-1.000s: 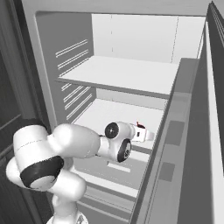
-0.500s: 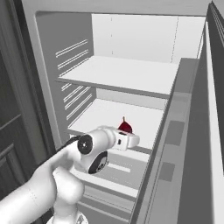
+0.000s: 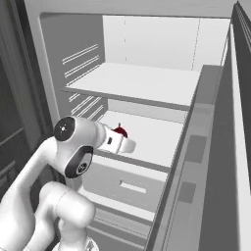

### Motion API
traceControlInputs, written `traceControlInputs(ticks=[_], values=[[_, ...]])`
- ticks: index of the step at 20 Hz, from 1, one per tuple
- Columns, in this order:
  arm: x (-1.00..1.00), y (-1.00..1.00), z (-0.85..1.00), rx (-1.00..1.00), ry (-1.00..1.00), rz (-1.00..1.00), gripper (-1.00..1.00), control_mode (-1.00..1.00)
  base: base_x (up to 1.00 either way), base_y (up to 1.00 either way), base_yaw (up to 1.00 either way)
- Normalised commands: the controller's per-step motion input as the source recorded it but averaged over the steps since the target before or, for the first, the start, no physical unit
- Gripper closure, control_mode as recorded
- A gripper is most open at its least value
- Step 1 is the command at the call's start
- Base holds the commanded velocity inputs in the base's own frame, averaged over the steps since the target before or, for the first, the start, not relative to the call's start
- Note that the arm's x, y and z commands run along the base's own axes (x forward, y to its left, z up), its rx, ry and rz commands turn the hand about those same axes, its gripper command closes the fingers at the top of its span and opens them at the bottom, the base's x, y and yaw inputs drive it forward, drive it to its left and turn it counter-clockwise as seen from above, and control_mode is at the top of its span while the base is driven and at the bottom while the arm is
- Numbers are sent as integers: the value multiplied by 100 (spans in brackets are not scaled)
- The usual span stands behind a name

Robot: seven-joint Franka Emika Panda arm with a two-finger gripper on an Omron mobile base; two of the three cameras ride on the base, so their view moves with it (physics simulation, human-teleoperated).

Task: Open the fridge, remove the pear, carrot, and chicken drumstick, and place them on any counter.

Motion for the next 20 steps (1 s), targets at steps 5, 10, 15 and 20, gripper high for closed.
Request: traceControlInputs(ticks=[5,10,15,20], values=[[-57,44,48,15,46,0,100,-100,0,0,0],[-70,47,-1,6,30,0,100,-100,0,0,0],[-32,21,-13,0,0,0,100,100,-30,9,0],[0,0,0,0,0,0,100,100,-100,8,8]])
